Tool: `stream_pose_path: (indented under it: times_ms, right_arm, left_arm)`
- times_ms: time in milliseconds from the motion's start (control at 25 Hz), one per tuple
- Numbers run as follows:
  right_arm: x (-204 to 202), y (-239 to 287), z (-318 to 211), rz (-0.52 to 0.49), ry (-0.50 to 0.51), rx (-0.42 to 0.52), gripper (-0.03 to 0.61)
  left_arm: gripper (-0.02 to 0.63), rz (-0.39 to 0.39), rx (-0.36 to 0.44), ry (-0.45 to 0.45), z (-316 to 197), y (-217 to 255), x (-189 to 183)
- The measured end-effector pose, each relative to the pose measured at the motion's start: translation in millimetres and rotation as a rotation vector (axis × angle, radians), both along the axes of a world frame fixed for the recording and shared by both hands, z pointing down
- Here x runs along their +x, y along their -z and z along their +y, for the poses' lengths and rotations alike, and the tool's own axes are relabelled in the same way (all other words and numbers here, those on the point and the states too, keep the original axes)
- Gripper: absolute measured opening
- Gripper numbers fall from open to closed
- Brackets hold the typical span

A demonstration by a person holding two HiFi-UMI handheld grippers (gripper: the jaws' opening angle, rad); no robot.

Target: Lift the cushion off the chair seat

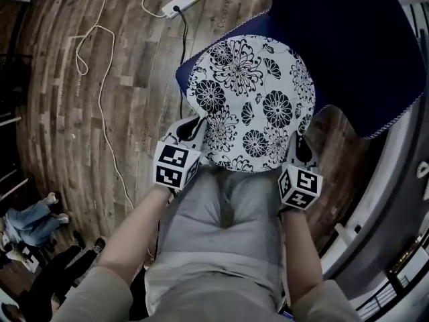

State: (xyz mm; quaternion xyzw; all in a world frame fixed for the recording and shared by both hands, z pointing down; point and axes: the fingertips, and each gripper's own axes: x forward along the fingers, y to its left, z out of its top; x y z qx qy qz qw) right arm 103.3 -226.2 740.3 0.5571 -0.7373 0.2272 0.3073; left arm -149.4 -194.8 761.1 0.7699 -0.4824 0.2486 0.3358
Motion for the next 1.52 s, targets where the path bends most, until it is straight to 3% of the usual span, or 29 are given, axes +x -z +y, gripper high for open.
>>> stream_pose_path:
  times_ms: [160,200,320,400,520,680,880,1080,1320,1440,1520]
  right_arm:
    - [16,-34,-21,-0.003,0.013,0.004,0.014]
    - [6,-59,-6,-0.054,-0.005,-0.05,0.014]
    - [-58,-120,86,-0.283,-0.083,-0.323,0.014]
    - [-45,-136,83,-0.327,-0.088,-0.381,0.014]
    - [-6,-140,45,-0.338,-0.074,-0.319,0.014]
    - [-6,-131,57,-0.398,-0.072,-0.153,0.014]
    - [8,-45,15,-0.367,-0.039,0.036,0.014]
    - [16,19,33,-0.348,-0.036,0.207,0.014]
    - [77,134,-21,-0.332,-0.07,0.363,0.015]
    - [87,192,1,-0.342,-0.072,0.428,0.015]
    - [87,220,15,-0.315,-0.091,0.52,0.015]
  left_arm:
    - [0.025,0.004,-0.004,0.024,-20,-29,24]
    - [0.025,-0.034,-0.059,0.02,-8,-43,15]
    - [0.025,-0.237,-0.336,-0.041,60,-48,-44]
    - [0.025,-0.263,-0.395,-0.052,54,-56,-30]
    - [0.025,-0.238,-0.334,-0.052,18,-64,8]
    - [0.025,-0.292,-0.226,-0.094,24,-55,12]
    - [0.025,-0.272,-0.088,-0.104,-20,24,40]
    - [0.025,-0.286,0.059,-0.139,-1,81,53]
    - [0.025,-0.249,0.209,-0.211,-64,175,115]
    - [0.025,-0.225,0.268,-0.214,-48,231,129]
    - [0.025,-0.197,0.359,-0.243,-43,259,132]
